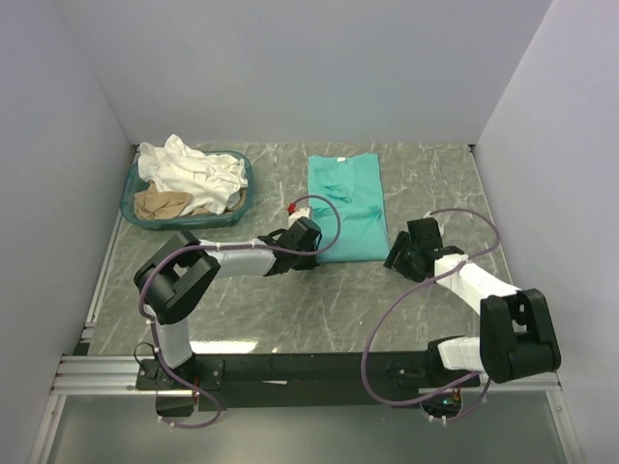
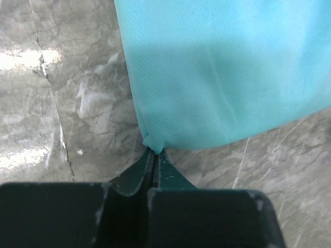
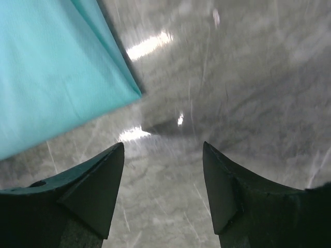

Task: Fold and stack the t-shirts
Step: Fold the tshirt

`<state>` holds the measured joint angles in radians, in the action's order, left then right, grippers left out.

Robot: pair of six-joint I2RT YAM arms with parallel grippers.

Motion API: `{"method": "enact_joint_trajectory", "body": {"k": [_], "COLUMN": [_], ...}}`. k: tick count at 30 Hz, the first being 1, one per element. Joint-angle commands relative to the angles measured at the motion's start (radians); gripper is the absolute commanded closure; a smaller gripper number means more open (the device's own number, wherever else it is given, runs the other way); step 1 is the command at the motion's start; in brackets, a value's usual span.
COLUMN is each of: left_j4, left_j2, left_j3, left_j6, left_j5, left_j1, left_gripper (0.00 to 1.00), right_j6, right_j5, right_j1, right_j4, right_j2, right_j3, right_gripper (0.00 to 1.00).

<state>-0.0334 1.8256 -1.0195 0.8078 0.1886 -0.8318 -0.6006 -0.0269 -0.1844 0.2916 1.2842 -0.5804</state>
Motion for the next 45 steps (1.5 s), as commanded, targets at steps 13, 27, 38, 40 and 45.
{"method": "enact_joint_trajectory", "body": {"k": [13,27,38,40,45], "left_j4": [0.067,0.093,-0.24,-0.261,-0.327], "left_j2": [-0.008,-0.195,-0.532,-0.554,-0.575], "left_j3": [-0.008,0.239,0.38,0.368,0.27], "left_j6": [-0.094,0.016,0.379,0.393,0.384], "left_j5": [0.017,0.094,0.285,0.295,0.331], "left_j1": [0.002,-0.11,-0.421,-0.45,-0.451], "left_gripper": [0.99,0.99,0.99,0.99,0.99], "right_j6": [0.048,0.024,-0.119,-0.12,-0.108], "right_j5": [0.099,0.193,0.246,0.228,0.24], "right_j1": [0.029,0.026,-0.009,-0.009,-0.009], "right_j4": [-0.08,-0.029,0.389,0.444,0.465], "right_j2": [0.222,-0.006,-0.785,-0.857,-0.887], "right_j3": [-0.194,0.048,0.188,0.163,0.105], "right_gripper": [0.56,1.0,1.0,1.0,1.0]}}
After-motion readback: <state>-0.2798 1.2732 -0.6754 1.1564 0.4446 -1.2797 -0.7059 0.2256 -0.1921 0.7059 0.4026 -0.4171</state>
